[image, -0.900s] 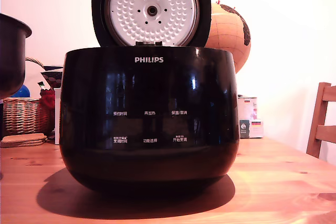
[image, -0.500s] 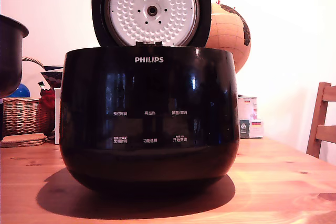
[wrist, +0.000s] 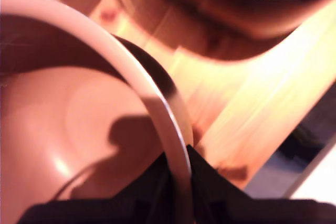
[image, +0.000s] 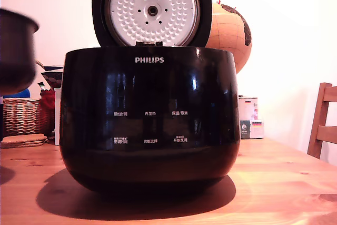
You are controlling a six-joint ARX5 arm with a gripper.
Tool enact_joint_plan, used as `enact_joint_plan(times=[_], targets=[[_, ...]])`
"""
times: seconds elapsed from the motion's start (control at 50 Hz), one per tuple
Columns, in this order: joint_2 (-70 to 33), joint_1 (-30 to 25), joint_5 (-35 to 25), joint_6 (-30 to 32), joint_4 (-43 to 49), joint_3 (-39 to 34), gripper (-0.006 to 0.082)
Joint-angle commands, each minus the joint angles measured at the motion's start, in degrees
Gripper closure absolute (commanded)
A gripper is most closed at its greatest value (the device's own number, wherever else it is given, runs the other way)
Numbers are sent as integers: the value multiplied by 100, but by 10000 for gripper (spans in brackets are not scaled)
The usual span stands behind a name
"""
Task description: Place the pot you are holding inside the rice cooker
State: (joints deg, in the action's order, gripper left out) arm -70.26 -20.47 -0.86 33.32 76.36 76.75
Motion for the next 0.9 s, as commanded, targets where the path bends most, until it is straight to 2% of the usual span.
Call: enact_joint_plan(times=[0.0, 0.12, 0.38, 0.88], targets=[[52, -74, -79, -37, -92, 413, 788], [15, -146, -264, -33, 72, 782, 788], [-181, -608, -273, 11, 144, 1458, 789], [-1167, -1967, -275, 13, 149, 2319, 789]])
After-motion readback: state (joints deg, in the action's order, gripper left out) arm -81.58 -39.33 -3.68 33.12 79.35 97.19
